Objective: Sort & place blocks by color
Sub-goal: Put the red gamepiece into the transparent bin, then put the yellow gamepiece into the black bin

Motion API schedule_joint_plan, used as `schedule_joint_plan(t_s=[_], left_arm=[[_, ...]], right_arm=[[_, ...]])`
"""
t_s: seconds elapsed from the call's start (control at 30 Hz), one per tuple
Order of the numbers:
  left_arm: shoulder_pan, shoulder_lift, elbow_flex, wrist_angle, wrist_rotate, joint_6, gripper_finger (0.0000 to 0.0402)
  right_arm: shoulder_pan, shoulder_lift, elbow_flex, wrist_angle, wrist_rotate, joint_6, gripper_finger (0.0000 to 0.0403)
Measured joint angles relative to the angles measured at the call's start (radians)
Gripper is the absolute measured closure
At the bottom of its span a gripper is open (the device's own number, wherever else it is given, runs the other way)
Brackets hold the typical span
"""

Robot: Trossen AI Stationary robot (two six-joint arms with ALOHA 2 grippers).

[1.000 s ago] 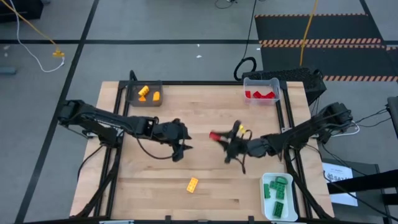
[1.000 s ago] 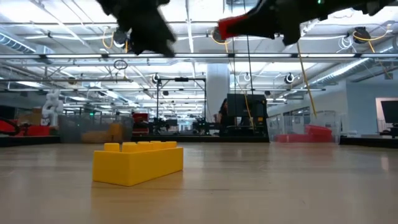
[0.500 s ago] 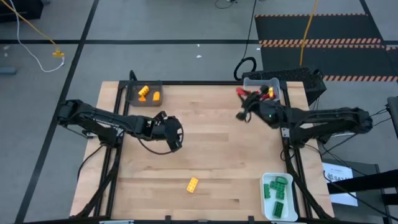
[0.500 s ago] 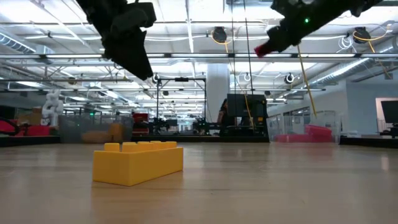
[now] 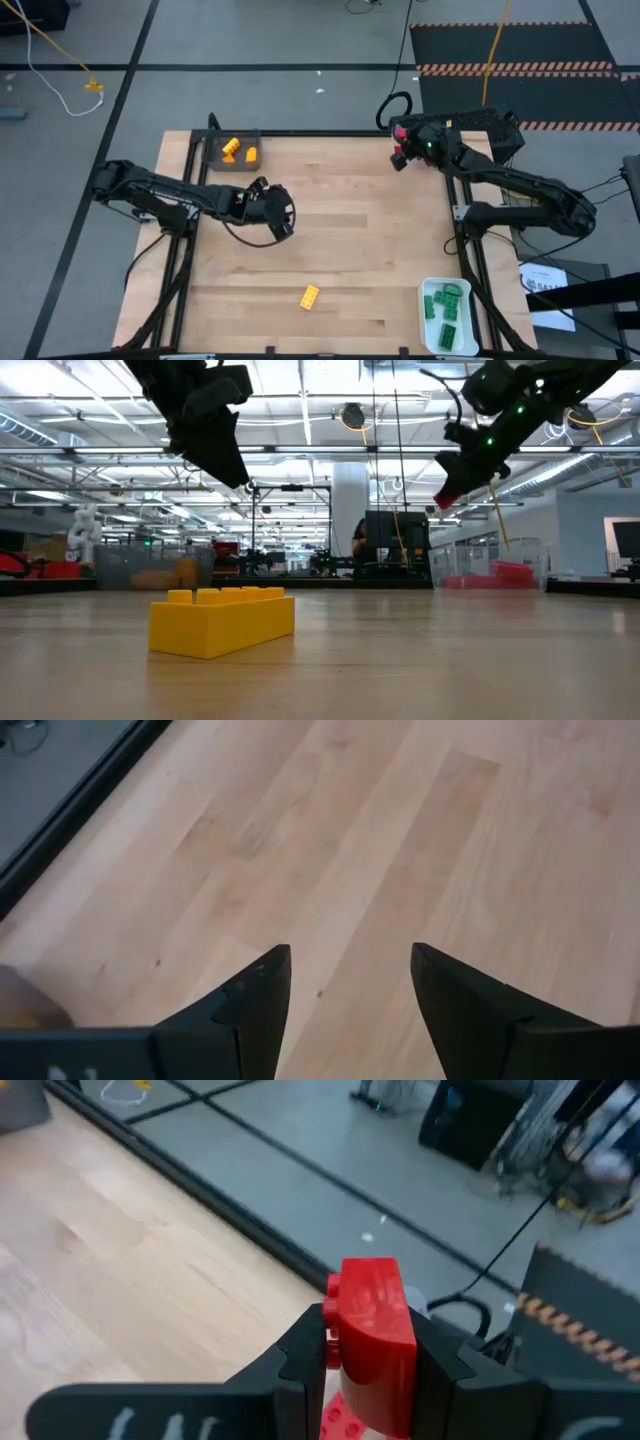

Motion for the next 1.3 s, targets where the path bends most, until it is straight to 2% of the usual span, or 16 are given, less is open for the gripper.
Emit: schedule_joint_plan(t_s=[0.23,0.47,0.57,0.8,0.97,1.13,1.3], left_arm=[[0.000,0.000,0.000,0.000,0.000,-0.007,0.0192],[-0.003,0.000,0.000,0.000,0.004,-0.028,0.0192],[-0.004,0.000,0.000,0.000,0.005,-0.029,0.0192],[-0.005,0.000,0.000,0.000,0.006,-0.030,0.0192],[-0.005,0.000,0.000,0.000,0.009,-0.034,0.0192],[-0.005,0.000,0.000,0.000,0.009,-0.037,0.0192],[-0.005,0.000,0.000,0.000,0.009,-0.053,0.0192]], right_arm=[[-0.110,0.081,0.000,0.001,-0.107,0.009,0.0326],[-0.195,0.126,0.000,0.002,-0.114,0.051,0.0321],[-0.214,0.126,0.000,0.003,-0.138,0.050,0.0295],[-0.221,0.126,0.000,0.002,-0.138,0.088,0.0202],[-0.221,0.126,0.000,0.002,-0.142,0.101,0.0166],[-0.215,0.126,0.000,0.006,-0.298,0.105,0.0159],[-0.161,0.113,0.000,0.060,-0.432,0.098,0.0166]])
